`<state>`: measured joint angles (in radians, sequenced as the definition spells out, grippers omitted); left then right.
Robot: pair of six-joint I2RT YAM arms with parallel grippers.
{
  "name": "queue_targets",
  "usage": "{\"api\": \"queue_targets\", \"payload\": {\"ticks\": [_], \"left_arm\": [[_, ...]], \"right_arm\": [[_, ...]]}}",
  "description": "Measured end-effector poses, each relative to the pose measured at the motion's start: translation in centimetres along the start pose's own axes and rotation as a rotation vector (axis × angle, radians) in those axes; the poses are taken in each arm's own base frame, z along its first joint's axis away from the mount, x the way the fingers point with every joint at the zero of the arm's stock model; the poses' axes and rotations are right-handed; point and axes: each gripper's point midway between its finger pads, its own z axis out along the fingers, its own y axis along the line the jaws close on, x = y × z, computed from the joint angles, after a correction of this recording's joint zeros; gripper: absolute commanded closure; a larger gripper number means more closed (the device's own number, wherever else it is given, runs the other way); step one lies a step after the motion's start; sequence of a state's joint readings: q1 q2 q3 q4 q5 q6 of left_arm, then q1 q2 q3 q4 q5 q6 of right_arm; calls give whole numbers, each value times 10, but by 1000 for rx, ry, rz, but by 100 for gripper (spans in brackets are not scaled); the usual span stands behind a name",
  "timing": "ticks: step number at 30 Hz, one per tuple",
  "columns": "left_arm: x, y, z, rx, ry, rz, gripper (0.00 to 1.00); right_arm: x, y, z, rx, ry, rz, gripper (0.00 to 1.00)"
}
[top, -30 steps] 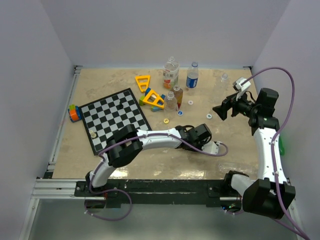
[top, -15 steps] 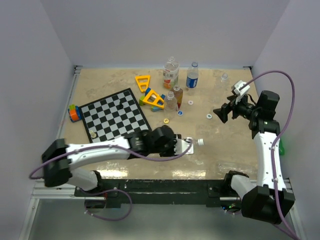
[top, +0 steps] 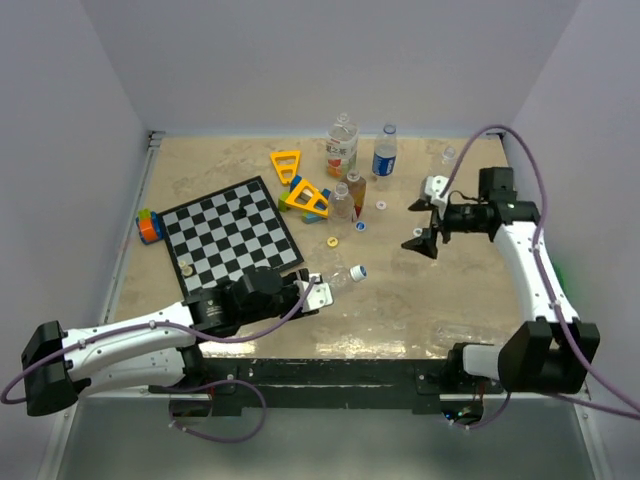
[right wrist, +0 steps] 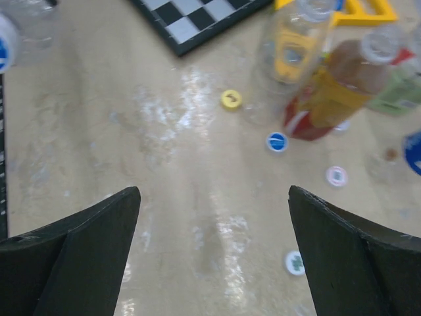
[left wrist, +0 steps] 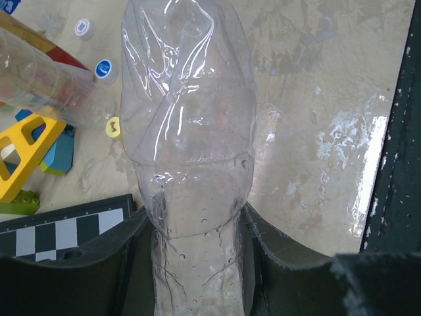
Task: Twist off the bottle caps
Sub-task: Pick up the plastic bottle at the center of the board, then unscrew the bottle cap from the plastic bottle.
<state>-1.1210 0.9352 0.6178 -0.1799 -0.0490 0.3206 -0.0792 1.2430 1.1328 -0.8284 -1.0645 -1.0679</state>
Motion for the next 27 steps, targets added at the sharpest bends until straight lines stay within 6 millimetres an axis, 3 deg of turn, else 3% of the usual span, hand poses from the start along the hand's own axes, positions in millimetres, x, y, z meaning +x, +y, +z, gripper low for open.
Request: {"api": "queue_targets", "payload": {"ticks": [4,11,15,21,27], "left_arm": [[7,2,9,-6,33,-32,99],[16,1,14,-5,67,-56,100],[17,5,14,-15,71,-67,100],[19,9,14,-24,75,-88,100],[21,8,19,-7,86,-118,100]], "right_arm": [[6,38,28,-179,30,-4,2],[-38,78,42,-191,21,-157,2],[-43,81,44,-177,19,-150,2],[-26,88,51,-197,51,-106,2],[-22,91,56,-222,57,-98,4]]}}
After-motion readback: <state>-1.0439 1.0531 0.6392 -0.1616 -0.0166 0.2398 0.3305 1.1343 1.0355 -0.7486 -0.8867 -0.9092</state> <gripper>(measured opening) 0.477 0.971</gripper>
